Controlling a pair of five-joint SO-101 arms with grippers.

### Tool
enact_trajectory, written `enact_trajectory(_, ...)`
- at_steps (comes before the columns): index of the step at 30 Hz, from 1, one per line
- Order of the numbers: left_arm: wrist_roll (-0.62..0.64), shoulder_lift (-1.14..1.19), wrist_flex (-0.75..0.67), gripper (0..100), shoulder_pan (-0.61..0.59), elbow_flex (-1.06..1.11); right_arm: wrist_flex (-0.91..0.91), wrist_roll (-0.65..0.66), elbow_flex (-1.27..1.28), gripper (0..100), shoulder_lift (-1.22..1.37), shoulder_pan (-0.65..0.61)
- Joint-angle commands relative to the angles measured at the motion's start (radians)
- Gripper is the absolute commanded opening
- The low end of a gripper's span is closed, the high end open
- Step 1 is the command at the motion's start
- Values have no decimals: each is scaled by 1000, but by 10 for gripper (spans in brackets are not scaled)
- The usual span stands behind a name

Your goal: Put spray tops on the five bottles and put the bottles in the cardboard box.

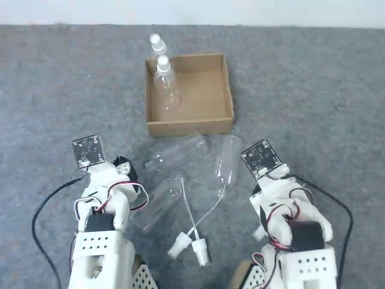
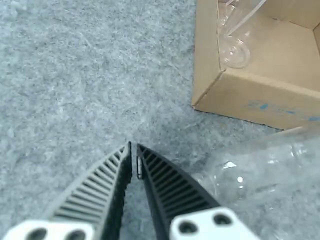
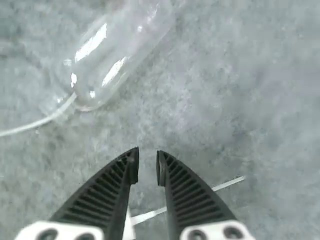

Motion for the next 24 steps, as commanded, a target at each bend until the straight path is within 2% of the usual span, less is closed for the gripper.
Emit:
enact_trajectory(1,-9,-15,-5,12,6,-19,150,48,-227,6,1,4)
enact_trajectory(5,-9,-15,-5,12,6,-19,309,55,-468,6,56,7)
enact_trajectory(11,-9,-15,-5,12,6,-19,437,55,-770,7,358,7)
enact_trajectory(19,-9,-15,-5,12,6,-19,441,54,-1007,12,765,-2)
enact_trajectory(22,-9,-15,-5,12,6,-19,410,32,-1091,71,871,-25)
enact_trajectory(24,-9,-15,-5,12,6,-19,397,-35,-1122,146,931,-33)
